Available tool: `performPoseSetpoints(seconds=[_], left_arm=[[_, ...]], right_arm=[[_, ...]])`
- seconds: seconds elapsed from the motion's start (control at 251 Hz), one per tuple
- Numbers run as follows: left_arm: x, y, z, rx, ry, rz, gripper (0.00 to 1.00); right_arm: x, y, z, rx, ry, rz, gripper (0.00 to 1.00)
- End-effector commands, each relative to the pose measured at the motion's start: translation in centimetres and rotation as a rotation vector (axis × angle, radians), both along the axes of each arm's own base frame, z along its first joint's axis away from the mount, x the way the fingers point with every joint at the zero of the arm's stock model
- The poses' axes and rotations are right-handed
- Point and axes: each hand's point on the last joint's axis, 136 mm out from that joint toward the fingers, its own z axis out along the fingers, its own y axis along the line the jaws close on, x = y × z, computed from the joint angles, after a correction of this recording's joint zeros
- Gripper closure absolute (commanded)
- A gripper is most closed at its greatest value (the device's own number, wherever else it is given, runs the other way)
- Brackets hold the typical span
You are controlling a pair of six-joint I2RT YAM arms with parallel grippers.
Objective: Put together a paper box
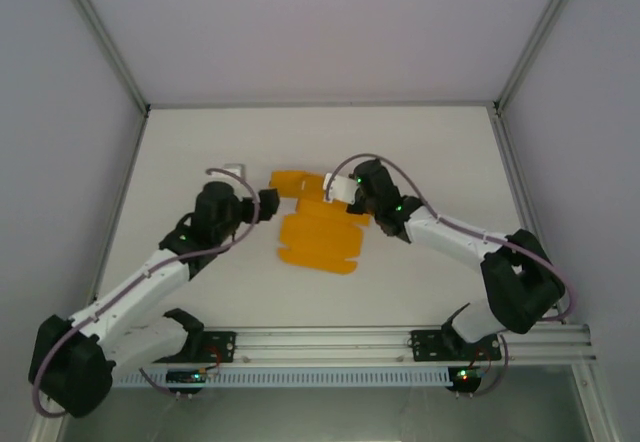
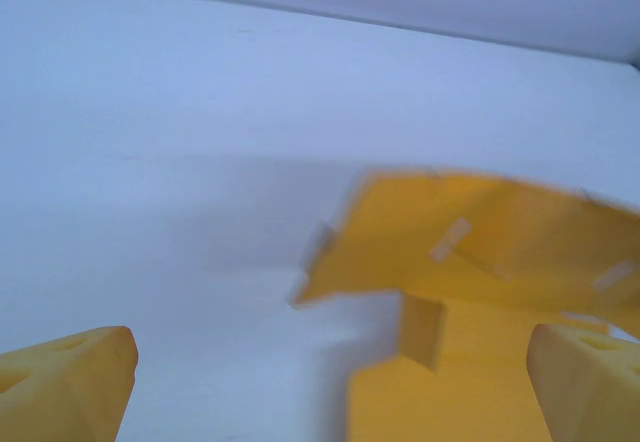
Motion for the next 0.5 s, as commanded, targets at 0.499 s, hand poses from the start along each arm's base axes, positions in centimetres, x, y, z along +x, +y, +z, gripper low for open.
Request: performPoseSetpoints(seconds=[0.499], left_arm=[[6.8,6.4,-6.8,-0.084,0.3,0.177,0.0]], right_arm=[[-0.3,3.8,2.0,-0.126,-0.655,0.187,1.0]])
